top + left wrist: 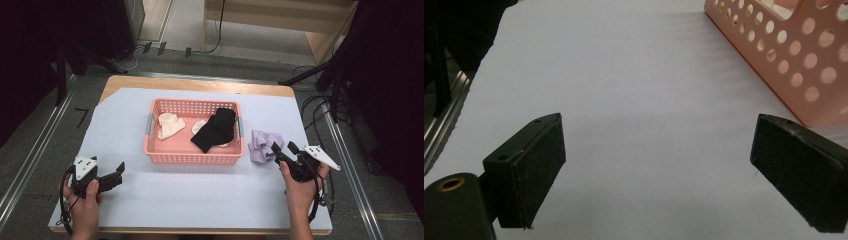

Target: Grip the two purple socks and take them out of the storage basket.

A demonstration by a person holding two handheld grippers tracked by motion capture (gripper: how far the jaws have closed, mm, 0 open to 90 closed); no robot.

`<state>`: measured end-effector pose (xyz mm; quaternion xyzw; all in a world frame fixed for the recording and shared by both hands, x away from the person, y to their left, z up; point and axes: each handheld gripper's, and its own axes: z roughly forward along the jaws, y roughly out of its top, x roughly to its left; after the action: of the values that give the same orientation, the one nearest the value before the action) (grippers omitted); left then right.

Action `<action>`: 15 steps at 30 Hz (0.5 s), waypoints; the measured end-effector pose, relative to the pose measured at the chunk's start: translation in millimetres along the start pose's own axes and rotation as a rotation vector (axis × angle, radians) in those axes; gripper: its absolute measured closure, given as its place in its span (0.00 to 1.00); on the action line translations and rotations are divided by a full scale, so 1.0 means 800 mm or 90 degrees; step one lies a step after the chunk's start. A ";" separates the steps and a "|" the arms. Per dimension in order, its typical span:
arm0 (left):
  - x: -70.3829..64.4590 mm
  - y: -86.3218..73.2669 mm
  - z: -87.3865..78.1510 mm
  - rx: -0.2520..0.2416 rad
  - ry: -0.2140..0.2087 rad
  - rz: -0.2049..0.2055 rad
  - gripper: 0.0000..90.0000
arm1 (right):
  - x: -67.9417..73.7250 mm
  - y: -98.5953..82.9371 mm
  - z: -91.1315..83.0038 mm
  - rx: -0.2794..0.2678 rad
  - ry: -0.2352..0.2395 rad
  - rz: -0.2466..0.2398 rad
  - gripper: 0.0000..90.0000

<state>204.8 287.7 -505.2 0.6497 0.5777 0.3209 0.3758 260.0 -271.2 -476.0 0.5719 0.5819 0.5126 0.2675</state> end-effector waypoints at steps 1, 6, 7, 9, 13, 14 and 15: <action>0.000 0.000 0.000 0.001 -0.001 0.000 0.09 | -0.002 0.000 -0.005 -0.004 0.000 0.002 0.37; -0.001 0.000 0.000 -0.002 0.001 0.001 0.09 | -0.016 -0.001 -0.026 -0.019 -0.001 -0.009 0.34; -0.001 0.000 0.000 -0.003 0.001 0.003 0.09 | -0.019 -0.002 -0.030 -0.021 -0.004 -0.013 0.34; -0.001 0.000 -0.001 -0.003 0.000 0.005 0.09 | -0.025 -0.004 -0.038 -0.018 0.002 -0.014 0.31; 0.001 0.000 -0.002 -0.006 -0.002 0.004 0.09 | -0.034 -0.009 -0.051 -0.014 -0.004 -0.024 0.29; 0.001 0.000 -0.001 -0.007 -0.002 0.004 0.09 | -0.037 -0.010 -0.055 -0.014 -0.007 -0.021 0.29; 0.001 -0.001 -0.002 -0.008 -0.002 0.005 0.09 | -0.040 -0.010 -0.059 -0.015 -0.009 -0.019 0.29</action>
<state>203.5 288.4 -504.9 0.6499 0.5728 0.3250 0.3792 220.6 -314.0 -476.7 0.5638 0.5824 0.5111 0.2860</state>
